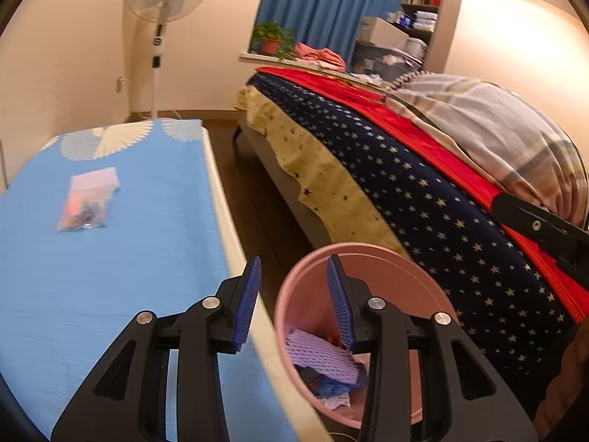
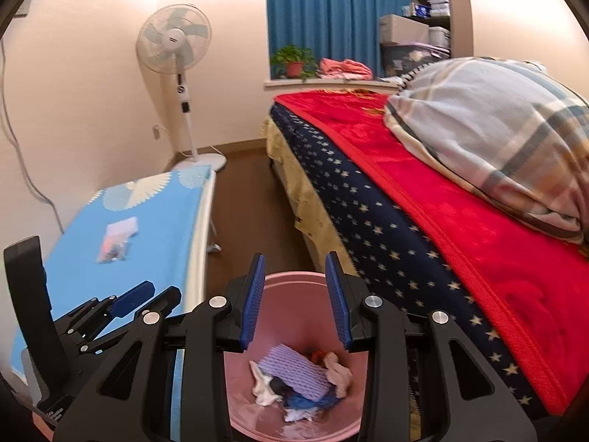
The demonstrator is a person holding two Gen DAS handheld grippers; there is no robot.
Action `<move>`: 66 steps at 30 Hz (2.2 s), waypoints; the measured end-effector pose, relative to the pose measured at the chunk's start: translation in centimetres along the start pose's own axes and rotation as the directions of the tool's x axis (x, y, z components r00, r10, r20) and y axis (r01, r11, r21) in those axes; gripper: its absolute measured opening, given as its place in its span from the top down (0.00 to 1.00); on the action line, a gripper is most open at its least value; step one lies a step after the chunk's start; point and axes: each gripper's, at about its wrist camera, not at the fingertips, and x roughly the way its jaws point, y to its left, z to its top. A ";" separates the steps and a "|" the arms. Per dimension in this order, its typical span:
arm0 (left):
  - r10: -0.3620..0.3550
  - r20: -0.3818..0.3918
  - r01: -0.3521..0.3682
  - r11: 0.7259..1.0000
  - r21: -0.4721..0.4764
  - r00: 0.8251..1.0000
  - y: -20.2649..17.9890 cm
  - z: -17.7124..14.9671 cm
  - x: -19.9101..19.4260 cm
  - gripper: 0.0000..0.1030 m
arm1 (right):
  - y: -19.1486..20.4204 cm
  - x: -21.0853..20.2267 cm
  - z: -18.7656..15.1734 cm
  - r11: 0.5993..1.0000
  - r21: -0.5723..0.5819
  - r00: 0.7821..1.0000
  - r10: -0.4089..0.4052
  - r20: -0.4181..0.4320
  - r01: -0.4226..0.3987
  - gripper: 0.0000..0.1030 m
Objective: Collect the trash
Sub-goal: 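Open both tools over the pink bin, dropping the tissue and black strap, then move both open tools to the clear bag and white foam net on the bench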
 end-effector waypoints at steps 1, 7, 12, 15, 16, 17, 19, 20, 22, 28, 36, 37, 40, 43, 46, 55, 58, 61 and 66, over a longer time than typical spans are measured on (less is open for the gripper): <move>0.012 0.005 -0.012 1.000 -0.006 1.000 0.5 0.1 -0.1 0.64 | 0.3 0.0 0.1 1.000 -0.002 1.000 0.013 0.008 -0.013 0.66; 0.079 0.026 -0.077 0.996 -0.054 0.997 3.9 0.4 -0.9 0.64 | 2.1 0.4 0.2 0.997 -0.007 0.996 0.081 0.037 -0.081 0.67; 0.133 0.040 -0.130 0.988 -0.084 0.990 6.6 0.6 -1.7 0.64 | 4.1 1.1 0.1 0.990 -0.021 0.989 0.139 0.051 -0.138 0.67; 0.165 0.048 -0.160 0.982 -0.096 0.985 8.2 0.8 -2.2 0.64 | 5.7 2.0 0.2 0.984 -0.030 0.983 0.178 0.048 -0.176 0.68; 0.179 0.050 -0.173 0.980 -0.103 0.983 8.8 0.8 -2.3 0.64 | 6.1 2.2 0.2 0.982 -0.031 0.981 0.187 0.046 -0.186 0.68; 0.187 0.051 -0.181 0.978 -0.106 0.981 9.3 0.8 -2.5 0.64 | 6.7 2.5 0.2 0.979 -0.033 0.978 0.202 0.044 -0.200 0.69; 0.208 0.053 -0.201 0.973 -0.114 0.977 10.3 0.8 -2.7 0.64 | 7.7 3.2 0.2 0.973 -0.035 0.973 0.228 0.040 -0.226 0.69; 0.219 0.052 -0.211 0.970 -0.121 0.974 11.0 0.9 -2.9 0.64 | 8.3 3.5 0.2 0.970 -0.035 0.969 0.244 0.037 -0.243 0.69; 0.238 0.055 -0.229 0.964 -0.136 0.970 12.1 1.0 -3.1 0.65 | 9.4 4.3 0.2 0.961 -0.033 0.961 0.275 0.029 -0.274 0.69; 0.288 0.071 -0.270 0.944 -0.188 0.955 15.9 2.7 -3.5 0.70 | 12.8 7.2 0.6 0.933 -0.015 0.933 0.359 0.002 -0.359 0.75; 0.329 0.076 -0.310 0.932 -0.190 0.941 20.2 4.7 -1.7 0.71 | 17.3 11.7 1.2 0.902 0.005 0.902 0.432 -0.021 -0.432 0.76; 0.331 0.073 -0.312 0.930 -0.194 0.941 21.0 5.0 -1.2 0.71 | 17.7 12.2 1.2 0.900 0.008 0.900 0.436 -0.024 -0.436 0.76; 0.328 0.071 -0.309 0.931 -0.196 0.942 22.4 5.6 -0.3 0.70 | 19.0 13.9 1.2 0.891 0.020 0.890 0.453 -0.042 -0.453 0.75; 0.323 0.065 -0.306 0.933 -0.189 0.944 23.9 6.3 0.8 0.70 | 20.5 15.5 1.0 0.881 0.031 0.879 0.473 -0.064 -0.472 0.75; 0.317 0.060 -0.303 0.937 -0.175 0.947 25.1 6.8 1.8 0.71 | 22.0 17.1 0.7 0.873 0.033 0.868 0.488 -0.091 -0.487 0.71; 0.295 0.034 -0.284 0.941 -0.187 0.955 27.9 7.3 4.5 0.70 | 25.1 21.1 0.0 0.861 0.060 0.847 0.508 -0.156 -0.506 0.62; 0.282 0.021 -0.275 0.946 -0.175 0.959 28.4 7.4 5.6 0.71 | 25.5 22.3 -0.5 0.860 0.084 0.841 0.510 -0.182 -0.503 0.62; 0.269 0.005 -0.264 0.947 -0.184 0.963 29.0 7.5 6.6 0.70 | 25.9 23.2 -1.0 0.858 0.099 0.834 0.513 -0.205 -0.503 0.62; 0.245 -0.024 -0.245 0.949 -0.198 0.969 30.1 8.1 8.3 0.70 | 26.7 24.5 -1.3 0.853 0.109 0.818 0.520 -0.247 -0.510 0.62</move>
